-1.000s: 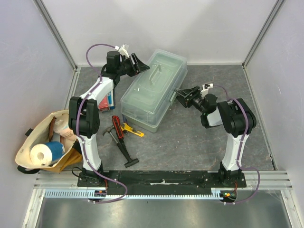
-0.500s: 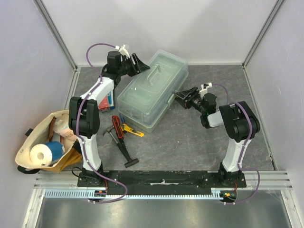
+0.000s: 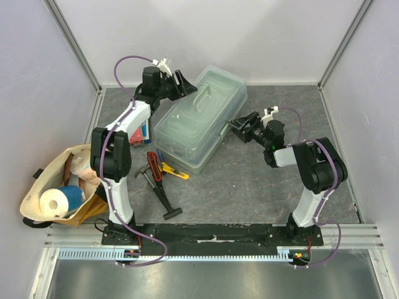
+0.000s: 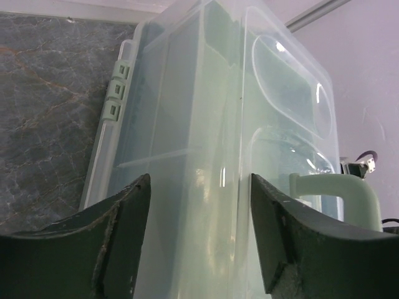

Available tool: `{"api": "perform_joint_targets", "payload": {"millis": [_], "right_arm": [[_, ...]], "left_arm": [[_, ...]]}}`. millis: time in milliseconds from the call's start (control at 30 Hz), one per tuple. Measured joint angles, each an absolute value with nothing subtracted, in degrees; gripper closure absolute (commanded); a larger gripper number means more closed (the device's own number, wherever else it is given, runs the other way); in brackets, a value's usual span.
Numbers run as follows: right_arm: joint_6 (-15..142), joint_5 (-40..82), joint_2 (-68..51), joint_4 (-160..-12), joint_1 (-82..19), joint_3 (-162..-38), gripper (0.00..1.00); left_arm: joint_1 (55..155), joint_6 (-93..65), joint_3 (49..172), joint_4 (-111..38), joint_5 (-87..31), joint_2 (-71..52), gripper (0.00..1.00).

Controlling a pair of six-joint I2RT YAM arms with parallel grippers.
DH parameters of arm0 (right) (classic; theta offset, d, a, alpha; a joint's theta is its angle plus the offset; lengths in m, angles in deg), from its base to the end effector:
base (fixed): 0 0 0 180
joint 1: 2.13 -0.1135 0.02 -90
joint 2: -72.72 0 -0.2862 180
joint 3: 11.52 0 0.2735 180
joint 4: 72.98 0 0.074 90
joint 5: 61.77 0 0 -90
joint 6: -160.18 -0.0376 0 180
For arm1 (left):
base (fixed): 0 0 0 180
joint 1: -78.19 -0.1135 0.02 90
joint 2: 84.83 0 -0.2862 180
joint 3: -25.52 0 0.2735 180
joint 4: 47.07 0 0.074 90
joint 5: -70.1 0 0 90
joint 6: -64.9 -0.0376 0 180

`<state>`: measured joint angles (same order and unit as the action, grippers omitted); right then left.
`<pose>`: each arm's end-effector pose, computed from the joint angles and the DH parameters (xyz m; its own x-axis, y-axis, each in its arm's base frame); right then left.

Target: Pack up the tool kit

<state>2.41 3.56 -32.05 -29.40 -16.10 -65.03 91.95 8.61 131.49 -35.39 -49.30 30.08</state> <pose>0.3565 0.1049 0.1625 -0.6237 0.7117 -0.3233 -0.1148 0.3257 0.9385 0.4916 -0.1394 0.2930 -0.6472 -0.3393 -0.6826 0.3538 0.6595 -0.6632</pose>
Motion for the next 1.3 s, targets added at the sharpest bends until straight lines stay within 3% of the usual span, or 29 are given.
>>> {"api": "perform_joint_targets", "payload": {"millis": [33,100,533,833,1167,1300], "right_arm": [[2.41,3.45,-31.92,-29.01,-16.36,-64.66,0.02],[1.87,3.28,-31.17,-28.59,-16.74,-63.13,0.02],[-7.25,1.11,-36.00,-13.42,-18.64,-58.71,0.02],[-9.96,0.50,-41.47,-10.21,-18.00,-63.22,0.02],[-13.56,1.97,-48.18,-12.94,-16.10,-75.81,0.08],[-10.00,2.69,-48.33,-16.90,-15.43,-79.89,0.02]], "left_arm": [[92.04,8.28,131.75,-34.71,-48.96,30.08,0.17],[92.34,7.78,131.89,-33.03,-48.63,29.84,0.10],[89.15,8.04,120.19,-25.69,-53.02,18.45,0.07],[87.86,11.26,115.06,-27.59,-53.44,15.52,0.23],[87.58,19.04,118.97,-34.97,-51.51,21.47,0.28],[87.58,20.72,122.12,-36.85,-50.53,24.72,0.11]]}}
